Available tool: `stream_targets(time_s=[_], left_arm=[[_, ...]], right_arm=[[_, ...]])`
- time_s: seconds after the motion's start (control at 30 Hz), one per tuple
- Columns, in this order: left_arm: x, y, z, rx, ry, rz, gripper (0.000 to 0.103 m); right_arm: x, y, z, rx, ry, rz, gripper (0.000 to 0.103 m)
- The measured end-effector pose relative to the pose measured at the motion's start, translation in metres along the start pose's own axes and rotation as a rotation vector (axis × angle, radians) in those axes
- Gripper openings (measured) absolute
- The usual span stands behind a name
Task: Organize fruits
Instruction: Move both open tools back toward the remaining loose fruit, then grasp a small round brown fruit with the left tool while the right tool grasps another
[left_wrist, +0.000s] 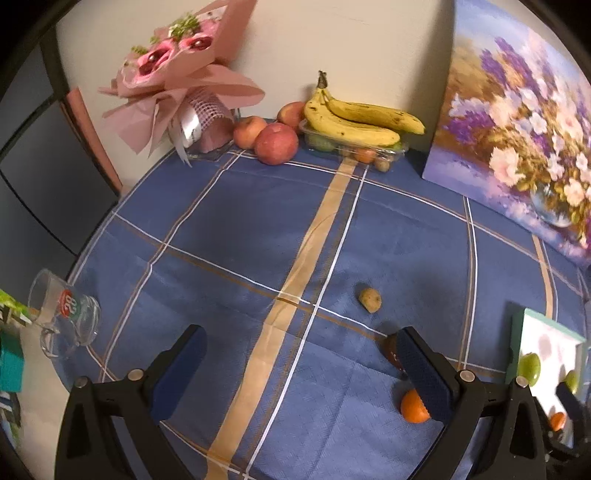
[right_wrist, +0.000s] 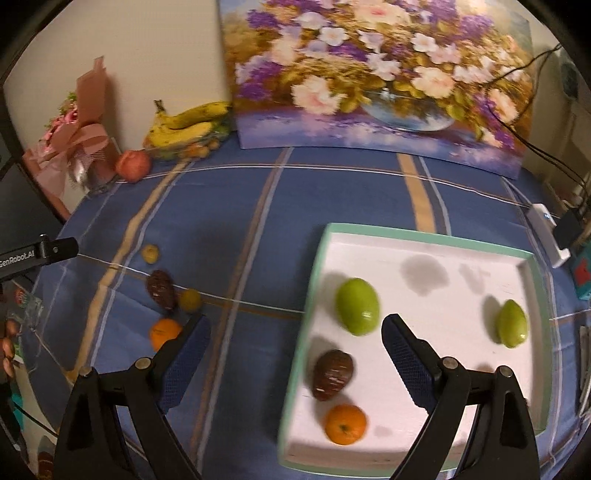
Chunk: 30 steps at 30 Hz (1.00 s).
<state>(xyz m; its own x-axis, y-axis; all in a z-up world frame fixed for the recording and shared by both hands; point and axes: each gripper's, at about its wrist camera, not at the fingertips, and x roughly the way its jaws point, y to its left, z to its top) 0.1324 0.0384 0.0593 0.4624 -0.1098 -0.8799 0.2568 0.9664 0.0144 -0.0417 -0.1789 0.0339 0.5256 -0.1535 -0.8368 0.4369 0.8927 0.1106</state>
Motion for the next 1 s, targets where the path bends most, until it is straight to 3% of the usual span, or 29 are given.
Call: stream_targets(time_s=[0.2,0.5,0.57,0.63,0.8,0.93,1.0], left_arm=[[0.015,0.001,0.0,-0.029,0.034,-0.014,0.103],[0.045,-0.003,0.005,-0.051,0.09,-0.034,0.103],[0.052,-0.004,0.009,-0.056,0.096,-0.043,0.103],[0.057,-0.005,0.014,-0.055,0.099,-0.052,0.103],[0.072,-0.01,0.023,-0.015,0.101,-0.07,0.103],[0.083,-0.016,0.027,0.009,0.108,-0.094,0.101],[0.091,-0.022,0.028,0.02,0.116,-0.121,0.096]], right_arm=[[0.009,0.019,0.005,-0.009,-0.01,0.062,0.094],[0.041,0.031,0.007,-0.011,0.043,0.089,0.092],[0.047,0.033,0.006,-0.014,0.058,0.097,0.083],[0.055,0.035,0.006,-0.013,0.079,0.096,0.066],[0.072,0.044,0.006,-0.026,0.118,0.128,0.061],[0.083,0.055,0.007,-0.045,0.138,0.157,0.052],[0.088,0.062,0.007,-0.062,0.15,0.16,0.05]])
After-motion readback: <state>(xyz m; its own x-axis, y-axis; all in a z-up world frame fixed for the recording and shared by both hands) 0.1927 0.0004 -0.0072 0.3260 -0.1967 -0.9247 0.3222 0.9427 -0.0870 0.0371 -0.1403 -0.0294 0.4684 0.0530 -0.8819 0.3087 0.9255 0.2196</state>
